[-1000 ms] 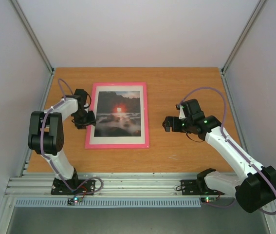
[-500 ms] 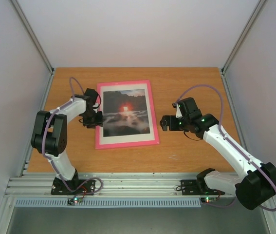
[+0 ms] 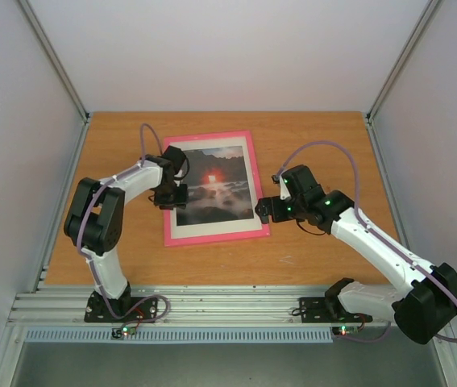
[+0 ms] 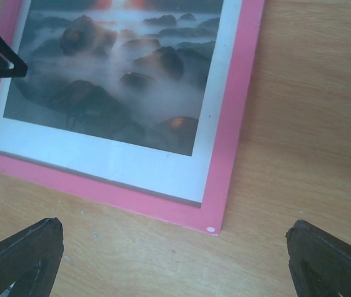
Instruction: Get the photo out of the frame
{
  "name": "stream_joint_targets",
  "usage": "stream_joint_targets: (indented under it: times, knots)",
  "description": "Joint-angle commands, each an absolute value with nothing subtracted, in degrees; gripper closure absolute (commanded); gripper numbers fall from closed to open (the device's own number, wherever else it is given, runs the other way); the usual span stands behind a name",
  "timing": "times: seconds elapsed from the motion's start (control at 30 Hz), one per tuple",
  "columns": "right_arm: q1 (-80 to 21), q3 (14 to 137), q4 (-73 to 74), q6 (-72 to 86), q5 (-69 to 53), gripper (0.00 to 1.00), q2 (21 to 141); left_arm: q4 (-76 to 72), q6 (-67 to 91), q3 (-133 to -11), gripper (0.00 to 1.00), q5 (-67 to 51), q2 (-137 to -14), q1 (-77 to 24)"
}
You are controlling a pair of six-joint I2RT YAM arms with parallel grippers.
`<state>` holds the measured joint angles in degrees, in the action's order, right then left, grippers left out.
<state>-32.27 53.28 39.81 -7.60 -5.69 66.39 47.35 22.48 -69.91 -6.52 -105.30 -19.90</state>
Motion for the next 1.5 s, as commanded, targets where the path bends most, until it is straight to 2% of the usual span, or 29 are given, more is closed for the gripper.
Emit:
stream_joint_targets:
  times: [0.0, 0.1, 0.4, 0.67, 0.9, 1.13, 1.47]
  knots:
    - [-34.02, 55.28, 38.45, -8.96, -4.64, 0.02, 66.51, 49.13, 22.79, -71.13, 0.60, 1.26, -103.17, -20.03]
    - [-34.51, 55.20, 38.61, -9.09, -4.74, 0.02, 66.35, 50.57, 21.56, -71.10, 0.54, 5.77, -101.33, -19.30]
    - [-35.20, 55.27, 38.61, -9.49, -4.83, 0.02, 66.90, 50.35, 20.22, -72.43, 0.50, 4.50, -102.55, -15.49]
    - [-36.45, 55.12, 38.15, -10.63, -4.22, 0.02, 67.55, 49.55, 19.08, -74.25, 0.52, 2.57, -107.73, -15.20]
    - [-40.57, 53.93, 35.27, -15.98, -5.10, 0.01, 67.52, 49.24, 18.81, -74.88, 0.64, 1.14, -109.31, -15.22]
    - [-49.29, 52.91, 30.48, -22.83, -2.22, 0.02, 69.53, 48.79, 19.28, -74.24, 0.83, 0.18, -108.39, -15.97]
    - [-60.15, 44.03, 13.08, -40.91, 3.01, 0.03, 69.21, 49.17, 20.89, -74.61, 0.96, -2.01, -105.43, -18.70]
